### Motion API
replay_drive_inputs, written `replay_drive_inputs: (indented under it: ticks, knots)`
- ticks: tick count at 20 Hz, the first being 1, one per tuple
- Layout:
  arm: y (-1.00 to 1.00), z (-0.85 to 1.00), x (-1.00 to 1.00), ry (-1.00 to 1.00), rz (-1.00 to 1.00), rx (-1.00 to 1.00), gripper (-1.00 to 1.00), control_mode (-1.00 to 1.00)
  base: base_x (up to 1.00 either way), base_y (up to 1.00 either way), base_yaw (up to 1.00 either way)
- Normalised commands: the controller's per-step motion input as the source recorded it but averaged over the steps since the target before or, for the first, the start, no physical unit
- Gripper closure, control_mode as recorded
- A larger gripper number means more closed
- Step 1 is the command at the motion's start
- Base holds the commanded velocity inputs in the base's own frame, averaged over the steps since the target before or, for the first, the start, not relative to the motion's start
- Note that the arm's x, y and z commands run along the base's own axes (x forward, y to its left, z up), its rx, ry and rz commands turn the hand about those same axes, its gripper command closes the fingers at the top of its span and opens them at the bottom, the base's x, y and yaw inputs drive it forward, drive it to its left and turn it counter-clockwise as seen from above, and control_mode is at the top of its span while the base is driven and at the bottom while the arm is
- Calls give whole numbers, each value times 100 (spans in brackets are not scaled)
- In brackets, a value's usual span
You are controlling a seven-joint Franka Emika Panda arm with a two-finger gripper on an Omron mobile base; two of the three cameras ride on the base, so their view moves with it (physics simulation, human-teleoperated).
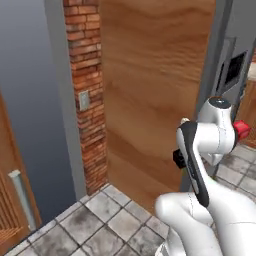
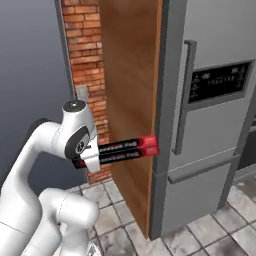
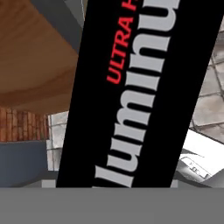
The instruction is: Retrieve the tupperware and aluminum foil from the cabinet and place them on the dining counter near the plate with garlics to prepare for storing leftovers.
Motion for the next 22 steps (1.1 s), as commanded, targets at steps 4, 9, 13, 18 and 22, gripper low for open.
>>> replay_drive_inputs:
  ticks: [4,9,13,18,22]
  knots:
    - [0,0,0,0,0,0,100,100,0,-8,-86]
    - [0,0,0,0,0,0,100,100,0,0,-88]
    - [0,0,0,0,0,0,100,100,0,-1,-87]
    - [0,0,0,0,0,0,100,100,0,-8,-85]
    - [0,0,0,0,0,0,100,100,1,-17,-84]
